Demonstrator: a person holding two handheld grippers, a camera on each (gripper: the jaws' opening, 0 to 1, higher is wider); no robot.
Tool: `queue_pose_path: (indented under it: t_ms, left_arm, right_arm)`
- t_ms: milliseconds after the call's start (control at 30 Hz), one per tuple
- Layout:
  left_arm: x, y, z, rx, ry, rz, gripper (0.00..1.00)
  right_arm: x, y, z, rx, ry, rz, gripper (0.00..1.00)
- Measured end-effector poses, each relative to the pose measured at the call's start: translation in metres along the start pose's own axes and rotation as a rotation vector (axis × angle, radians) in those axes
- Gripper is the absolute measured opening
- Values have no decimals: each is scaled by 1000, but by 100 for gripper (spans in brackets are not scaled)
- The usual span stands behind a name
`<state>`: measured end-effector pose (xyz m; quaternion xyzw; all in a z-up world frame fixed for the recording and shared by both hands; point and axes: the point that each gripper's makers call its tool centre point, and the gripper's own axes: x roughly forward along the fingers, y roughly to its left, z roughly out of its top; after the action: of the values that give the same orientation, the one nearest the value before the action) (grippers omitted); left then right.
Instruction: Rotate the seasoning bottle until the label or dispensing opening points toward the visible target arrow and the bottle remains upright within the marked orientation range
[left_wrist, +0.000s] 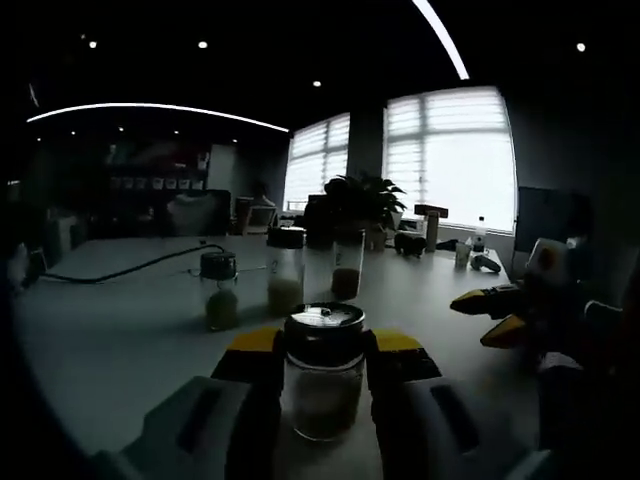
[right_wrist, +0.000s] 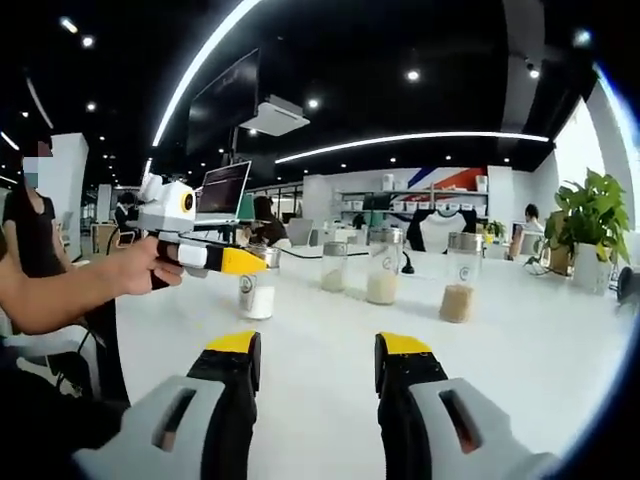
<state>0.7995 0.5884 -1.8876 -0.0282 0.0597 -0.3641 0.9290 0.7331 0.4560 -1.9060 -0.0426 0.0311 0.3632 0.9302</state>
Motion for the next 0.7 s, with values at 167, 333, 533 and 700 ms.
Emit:
queue_pose_path:
  t_ms: [167, 333, 533, 700]
  left_arm:
    - [2, 0, 3, -9, -27, -29, 34]
    - [6, -2, 5, 20, -32, -35, 34]
    - [6, -6, 4, 37, -45, -27, 34]
    - [3, -2, 5, 25, -46, -30, 34]
  right_arm:
    - [-1, -1, -1, 1, 0, 0, 45]
    - [0, -1, -3, 0, 7, -2, 45]
    - [-1, -1, -3, -4, 7, -3, 45]
    - [-1, -2, -6, 5, 10, -4, 45]
